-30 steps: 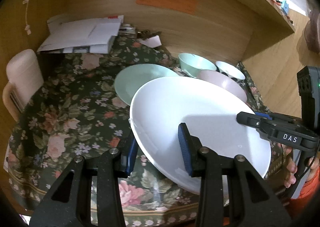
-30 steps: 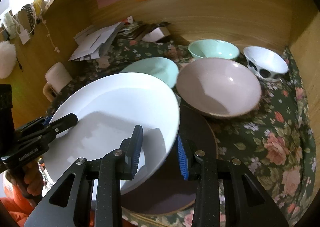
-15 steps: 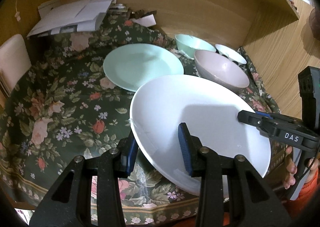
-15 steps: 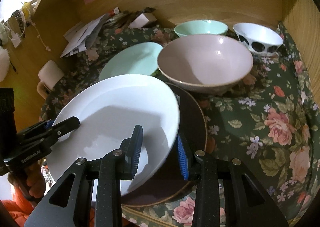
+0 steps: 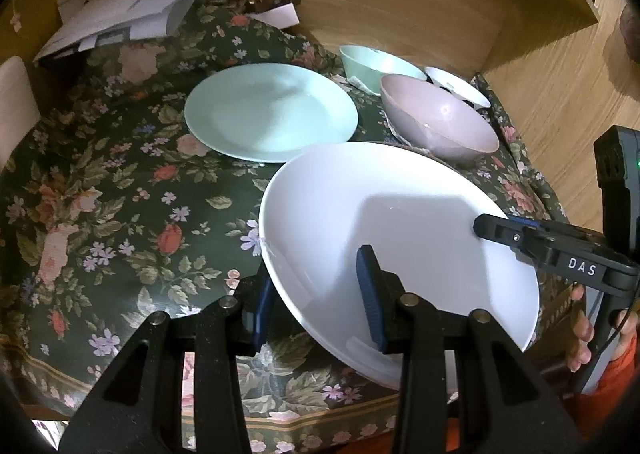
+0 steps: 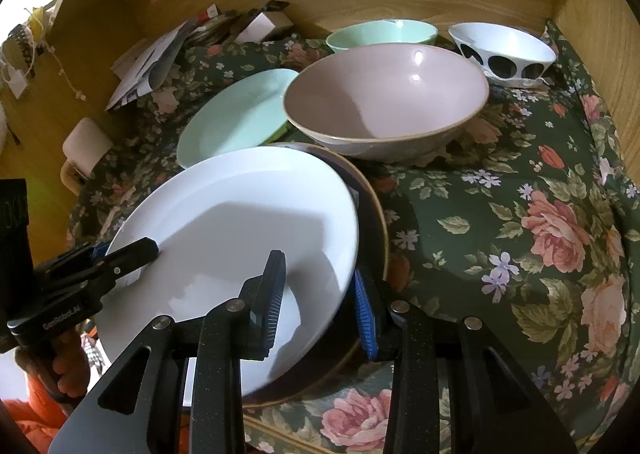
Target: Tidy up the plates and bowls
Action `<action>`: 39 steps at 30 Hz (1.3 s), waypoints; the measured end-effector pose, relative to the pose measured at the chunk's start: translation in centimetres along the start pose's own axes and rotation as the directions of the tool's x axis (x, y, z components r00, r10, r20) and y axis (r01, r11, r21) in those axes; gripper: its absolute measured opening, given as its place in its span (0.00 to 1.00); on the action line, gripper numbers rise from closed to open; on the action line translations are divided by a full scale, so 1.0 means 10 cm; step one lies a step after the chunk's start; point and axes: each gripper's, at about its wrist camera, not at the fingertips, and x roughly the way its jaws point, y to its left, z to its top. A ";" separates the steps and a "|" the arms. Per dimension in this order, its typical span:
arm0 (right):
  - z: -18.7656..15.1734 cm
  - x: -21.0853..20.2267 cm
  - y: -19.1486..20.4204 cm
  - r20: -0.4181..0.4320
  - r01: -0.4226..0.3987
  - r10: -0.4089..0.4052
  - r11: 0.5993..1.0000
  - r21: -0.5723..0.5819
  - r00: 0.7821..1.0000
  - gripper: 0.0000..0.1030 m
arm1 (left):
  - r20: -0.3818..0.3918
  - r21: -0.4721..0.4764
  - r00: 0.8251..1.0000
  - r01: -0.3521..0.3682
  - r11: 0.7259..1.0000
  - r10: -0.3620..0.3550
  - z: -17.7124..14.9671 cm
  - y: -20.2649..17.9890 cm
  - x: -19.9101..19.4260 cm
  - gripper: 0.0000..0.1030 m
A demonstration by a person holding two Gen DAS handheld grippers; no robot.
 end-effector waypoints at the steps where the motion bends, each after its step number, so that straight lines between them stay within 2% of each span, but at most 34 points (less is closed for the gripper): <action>1: 0.00 0.00 0.00 0.000 -0.001 0.001 1.000 0.002 1.000 0.30 | -0.003 -0.003 1.000 0.000 1.000 0.000 -0.01 0.00 0.01 0.38; 10: 0.03 0.01 0.01 -0.011 0.006 -0.006 1.000 -0.018 1.000 0.30 | -0.026 -0.023 0.999 0.029 0.999 -0.030 -0.03 0.04 0.09 0.38; 18: 0.04 -0.03 -0.02 -0.005 0.020 -0.020 1.000 -0.011 1.000 0.30 | -0.037 -0.017 0.999 0.027 1.000 -0.027 0.00 0.06 0.14 0.37; 21: 0.05 -0.12 0.00 0.035 0.079 -0.078 0.996 -0.031 0.996 0.30 | -0.034 0.015 0.999 0.002 1.000 -0.001 0.00 0.02 0.15 0.37; 32: 0.19 -0.27 0.09 0.091 0.078 -0.073 0.995 -0.055 0.993 0.30 | -0.054 0.028 0.999 0.005 1.000 -0.004 0.05 0.02 0.19 0.39; 35: 0.28 -0.29 0.14 0.107 0.076 -0.068 0.994 -0.074 0.992 0.31 | -0.019 0.051 0.999 -0.035 0.998 0.036 0.09 0.04 0.13 0.43; 36: 0.30 -0.29 0.16 0.111 0.074 -0.065 0.994 -0.078 0.992 0.34 | 0.000 0.055 0.999 -0.045 0.997 0.046 0.13 0.07 0.08 0.48; 39: 0.41 -0.28 0.20 0.126 0.064 -0.053 0.994 -0.089 0.991 0.40 | 0.049 0.050 0.996 -0.072 0.996 0.069 0.25 0.14 -0.04 0.51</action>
